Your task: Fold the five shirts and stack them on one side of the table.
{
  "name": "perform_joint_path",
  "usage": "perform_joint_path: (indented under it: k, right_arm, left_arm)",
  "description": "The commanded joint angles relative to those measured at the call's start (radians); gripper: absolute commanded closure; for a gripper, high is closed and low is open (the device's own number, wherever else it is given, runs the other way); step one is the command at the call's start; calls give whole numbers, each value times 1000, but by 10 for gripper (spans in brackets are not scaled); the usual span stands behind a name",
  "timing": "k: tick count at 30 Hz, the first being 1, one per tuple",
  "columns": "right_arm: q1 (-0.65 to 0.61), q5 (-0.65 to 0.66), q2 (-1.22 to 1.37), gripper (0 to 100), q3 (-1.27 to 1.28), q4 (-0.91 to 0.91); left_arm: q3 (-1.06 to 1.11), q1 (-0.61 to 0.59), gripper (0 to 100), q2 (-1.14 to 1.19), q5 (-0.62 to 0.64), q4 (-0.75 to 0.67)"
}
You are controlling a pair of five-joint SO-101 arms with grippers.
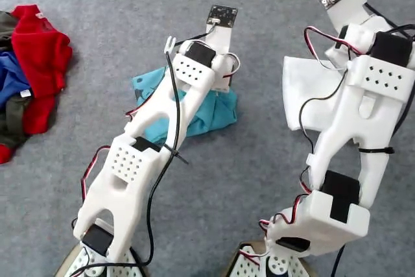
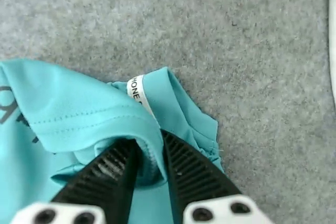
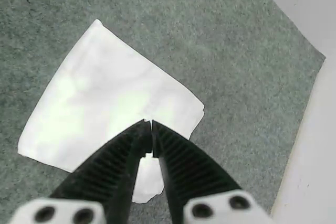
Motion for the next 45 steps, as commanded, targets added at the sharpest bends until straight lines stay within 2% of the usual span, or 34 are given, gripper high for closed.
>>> perform_joint_path:
  k: [1,3,7,12,15,17,22,28,30,32,36,40,45]
  right_arm:
    - [2,11,-45,982,-53,-2]
    - [0,11,-45,982,-51,-2]
    - [-34,11,-44,982,-51,0]
    - [-121,11,-44,982,-36,21]
    - [-198,11,-44,982,-18,21]
    - [-270,8,-38,982,-1,21]
    - [-476,6,91,983,-1,28]
    - [-669,-137,360,983,-120,63]
    - [-724,-198,458,983,-200,94]
    - [-767,-238,555,983,-294,133]
    - [-818,-259,730,983,-516,259]
    - [-809,-259,874,983,-757,298]
    - [-793,-253,972,983,-1029,350]
  left_arm:
    - [-42,10,967,-20,60,2]
    - [-51,-12,911,-20,114,6]
    - [-53,-65,730,-32,235,21]
    - [-206,-136,727,-92,255,195]
    - [-369,-237,727,-132,253,322]
    - [-461,-326,764,-140,252,387]
    - [-496,-555,965,-41,253,431]
    - [-437,-665,970,288,253,374]
    - [-483,-687,970,390,250,322]
    - [-604,-710,970,416,239,338]
    - [-763,-760,970,474,216,374]
    - [-776,-794,970,499,216,358]
    - [-776,-779,970,493,216,356]
